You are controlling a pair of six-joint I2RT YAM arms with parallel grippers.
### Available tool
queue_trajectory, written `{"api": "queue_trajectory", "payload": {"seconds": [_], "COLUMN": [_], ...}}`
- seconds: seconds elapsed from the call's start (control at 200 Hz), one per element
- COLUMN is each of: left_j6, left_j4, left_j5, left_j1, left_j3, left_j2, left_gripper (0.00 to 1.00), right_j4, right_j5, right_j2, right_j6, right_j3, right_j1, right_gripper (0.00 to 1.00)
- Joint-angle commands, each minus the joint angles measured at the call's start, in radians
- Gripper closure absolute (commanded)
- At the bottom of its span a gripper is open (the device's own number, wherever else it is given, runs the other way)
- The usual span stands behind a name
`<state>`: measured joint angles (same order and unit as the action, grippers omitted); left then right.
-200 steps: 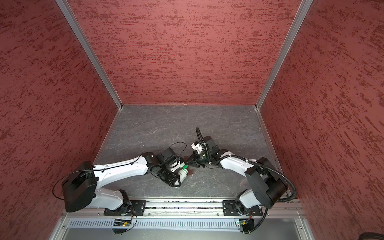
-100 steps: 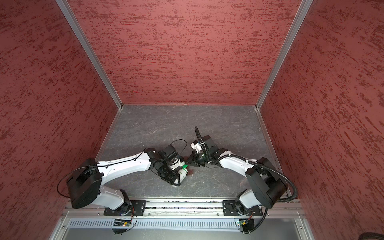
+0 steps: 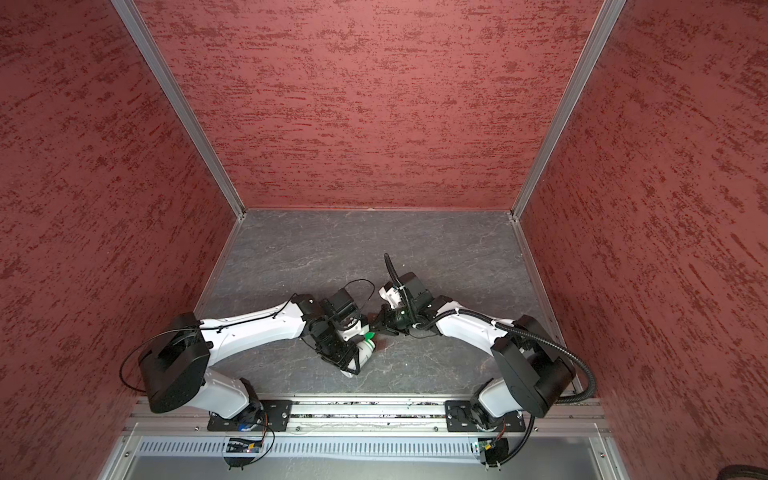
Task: Sort the pills into containers
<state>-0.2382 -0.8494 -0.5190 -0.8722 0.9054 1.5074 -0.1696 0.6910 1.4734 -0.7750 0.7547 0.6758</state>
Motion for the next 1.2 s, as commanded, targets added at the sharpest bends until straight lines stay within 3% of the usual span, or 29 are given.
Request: {"api": "queue_trajectory", "payload": {"seconds": [0.0, 1.192], "left_j6": [-0.019, -0.011], "left_j4": [-0.01, -0.151], "left_j5": [-0.009, -0.037], "left_j1": [0.011, 0.056], "left_j3": [0.018, 0.127], "left_j2": [0.002, 0.093], "left_gripper": [1.0, 1.0], "right_j4": [-0.05, -0.09], "right_j5": [-0.046, -0.122], "right_j2": [-0.01, -0.002], "right_j6": [0.038, 0.092], "right_j3": [0.023, 0.033], "right_j1": [0.013, 0.042], "right_gripper": [0.89, 0.89]}}
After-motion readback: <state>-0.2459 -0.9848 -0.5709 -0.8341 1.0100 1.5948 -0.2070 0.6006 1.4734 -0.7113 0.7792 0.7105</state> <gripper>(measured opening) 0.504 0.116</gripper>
